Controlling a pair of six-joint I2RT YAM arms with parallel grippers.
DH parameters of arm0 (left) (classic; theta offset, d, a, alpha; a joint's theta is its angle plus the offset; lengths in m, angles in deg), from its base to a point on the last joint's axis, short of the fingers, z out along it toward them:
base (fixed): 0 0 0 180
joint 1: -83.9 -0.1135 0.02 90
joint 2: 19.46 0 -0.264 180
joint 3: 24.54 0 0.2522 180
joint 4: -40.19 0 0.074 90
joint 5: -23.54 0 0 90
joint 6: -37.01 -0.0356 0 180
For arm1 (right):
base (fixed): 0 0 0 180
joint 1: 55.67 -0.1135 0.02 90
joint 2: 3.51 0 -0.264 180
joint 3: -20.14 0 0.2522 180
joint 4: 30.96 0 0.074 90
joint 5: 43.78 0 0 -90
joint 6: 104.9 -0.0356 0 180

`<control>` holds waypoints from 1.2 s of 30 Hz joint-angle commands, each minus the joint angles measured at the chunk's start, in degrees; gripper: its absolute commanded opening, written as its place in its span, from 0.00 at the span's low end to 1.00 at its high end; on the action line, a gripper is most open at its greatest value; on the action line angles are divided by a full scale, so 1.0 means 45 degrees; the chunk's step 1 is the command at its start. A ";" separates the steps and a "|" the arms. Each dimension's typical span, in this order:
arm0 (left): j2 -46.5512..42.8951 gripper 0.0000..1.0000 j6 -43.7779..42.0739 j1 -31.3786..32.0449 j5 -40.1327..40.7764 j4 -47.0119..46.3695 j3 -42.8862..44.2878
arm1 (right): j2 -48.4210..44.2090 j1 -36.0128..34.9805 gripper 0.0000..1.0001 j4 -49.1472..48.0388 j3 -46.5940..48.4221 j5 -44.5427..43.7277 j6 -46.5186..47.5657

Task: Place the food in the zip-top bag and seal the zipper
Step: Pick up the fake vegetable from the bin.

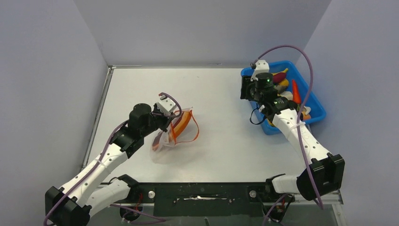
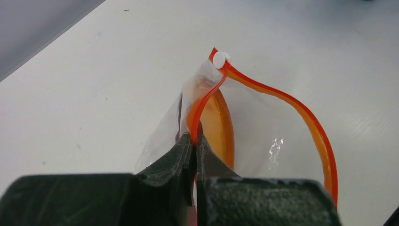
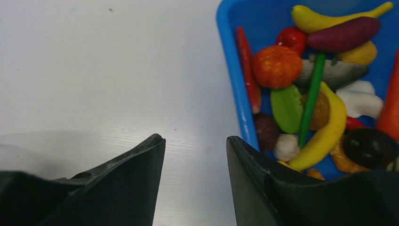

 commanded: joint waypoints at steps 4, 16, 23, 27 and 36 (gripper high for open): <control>-0.0717 0.00 0.0537 0.0136 -0.0640 -0.0631 -0.0055 | 0.0482 0.2299 0.51 -0.0223 0.0896 -0.1211 0.1347; -0.2229 0.00 0.2409 0.0185 -0.1601 -0.1725 -0.2115 | 0.2931 0.5056 0.38 -0.1158 0.1087 -0.0225 0.0631; -0.2535 0.00 0.1927 0.0196 -0.1430 -0.1514 -0.2559 | 0.4156 0.5497 0.35 -0.1429 0.0871 -0.0300 0.0244; -0.2534 0.00 0.1872 0.0181 -0.1547 -0.1572 -0.2645 | 0.4511 0.5732 0.33 -0.1985 0.0492 0.0010 -0.0050; -0.2716 0.00 0.1724 0.0186 -0.1638 -0.1493 -0.2792 | 0.5453 0.6255 0.33 -0.2882 0.0058 0.0792 -0.0777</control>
